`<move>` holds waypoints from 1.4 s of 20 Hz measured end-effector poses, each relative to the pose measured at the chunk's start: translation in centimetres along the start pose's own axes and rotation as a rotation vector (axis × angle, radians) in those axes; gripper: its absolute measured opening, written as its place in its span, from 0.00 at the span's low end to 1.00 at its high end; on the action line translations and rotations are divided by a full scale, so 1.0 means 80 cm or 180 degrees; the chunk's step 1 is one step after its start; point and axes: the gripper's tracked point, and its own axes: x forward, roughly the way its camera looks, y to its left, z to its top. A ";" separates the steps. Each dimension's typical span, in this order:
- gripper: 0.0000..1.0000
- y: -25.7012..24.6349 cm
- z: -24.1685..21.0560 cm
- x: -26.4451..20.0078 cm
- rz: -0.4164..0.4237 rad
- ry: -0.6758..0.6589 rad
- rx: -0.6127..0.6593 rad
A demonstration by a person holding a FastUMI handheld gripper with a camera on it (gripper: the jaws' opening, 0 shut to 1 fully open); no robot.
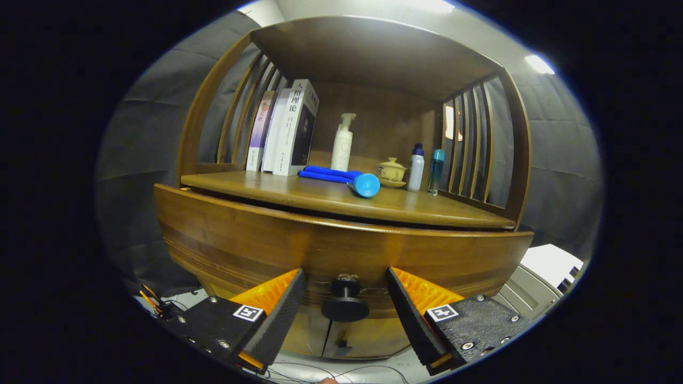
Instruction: Pull open the drawer, take out the items inside it, and place them on the countertop above the cabinet.
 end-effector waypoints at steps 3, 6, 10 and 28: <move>0.95 0.000 0.002 0.003 -0.0007 0.0028 -0.0003; 0.95 0.001 0.004 0.016 -0.0006 0.0057 0.0023; 0.95 -0.001 0.006 0.042 -0.0011 0.0075 0.0004; 0.95 -0.078 0.206 -0.084 0.0174 -0.0632 0.0554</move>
